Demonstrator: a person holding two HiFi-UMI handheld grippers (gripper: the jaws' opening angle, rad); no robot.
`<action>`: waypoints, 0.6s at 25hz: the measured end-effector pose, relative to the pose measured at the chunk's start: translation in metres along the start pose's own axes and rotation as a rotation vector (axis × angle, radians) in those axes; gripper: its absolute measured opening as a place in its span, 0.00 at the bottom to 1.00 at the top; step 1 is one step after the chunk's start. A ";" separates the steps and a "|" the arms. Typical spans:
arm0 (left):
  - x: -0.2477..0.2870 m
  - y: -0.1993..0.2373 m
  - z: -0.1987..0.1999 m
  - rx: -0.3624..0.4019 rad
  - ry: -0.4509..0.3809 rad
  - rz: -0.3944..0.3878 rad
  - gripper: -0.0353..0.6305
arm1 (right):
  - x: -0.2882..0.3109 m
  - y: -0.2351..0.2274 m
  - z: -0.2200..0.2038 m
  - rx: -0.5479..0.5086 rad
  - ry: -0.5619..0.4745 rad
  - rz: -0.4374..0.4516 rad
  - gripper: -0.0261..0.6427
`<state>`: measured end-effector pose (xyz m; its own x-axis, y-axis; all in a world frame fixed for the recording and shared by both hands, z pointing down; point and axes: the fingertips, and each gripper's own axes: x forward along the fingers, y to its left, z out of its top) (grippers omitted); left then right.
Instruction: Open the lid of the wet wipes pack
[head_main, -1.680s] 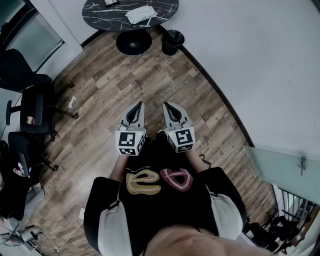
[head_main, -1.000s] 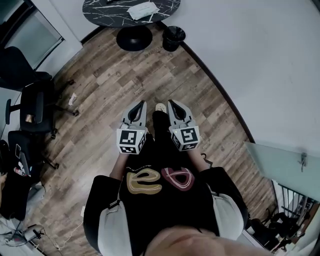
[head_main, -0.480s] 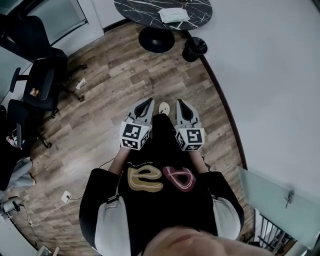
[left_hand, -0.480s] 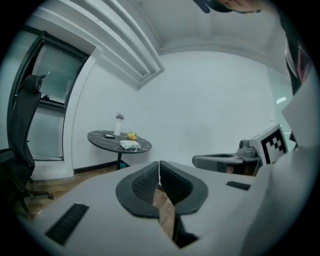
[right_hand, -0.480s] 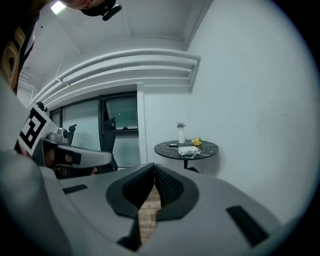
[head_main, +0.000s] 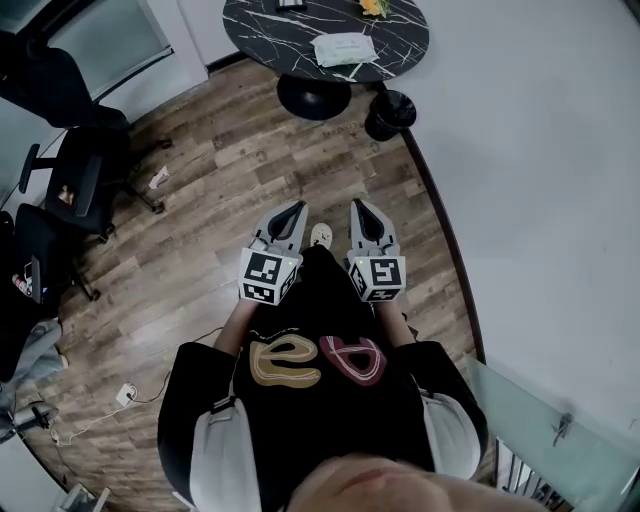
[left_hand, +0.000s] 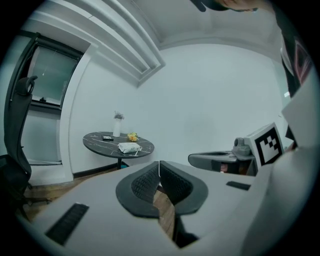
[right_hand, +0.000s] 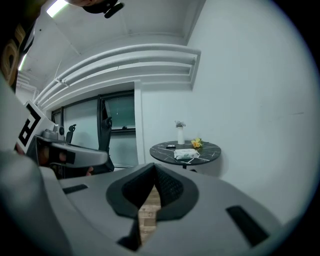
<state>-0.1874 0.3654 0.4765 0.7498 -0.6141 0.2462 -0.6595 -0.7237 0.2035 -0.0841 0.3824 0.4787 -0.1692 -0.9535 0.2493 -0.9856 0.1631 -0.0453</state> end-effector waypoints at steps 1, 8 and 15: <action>0.010 0.001 0.002 -0.002 0.003 0.005 0.08 | 0.006 -0.008 0.002 0.000 -0.001 0.004 0.06; 0.084 0.002 0.024 0.006 0.004 0.035 0.08 | 0.049 -0.067 0.017 -0.017 -0.014 0.038 0.06; 0.150 0.003 0.040 0.007 0.018 0.112 0.08 | 0.086 -0.117 0.028 -0.051 -0.015 0.095 0.06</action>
<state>-0.0748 0.2581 0.4763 0.6704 -0.6855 0.2840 -0.7386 -0.6533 0.1667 0.0172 0.2745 0.4781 -0.2622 -0.9367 0.2322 -0.9640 0.2652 -0.0188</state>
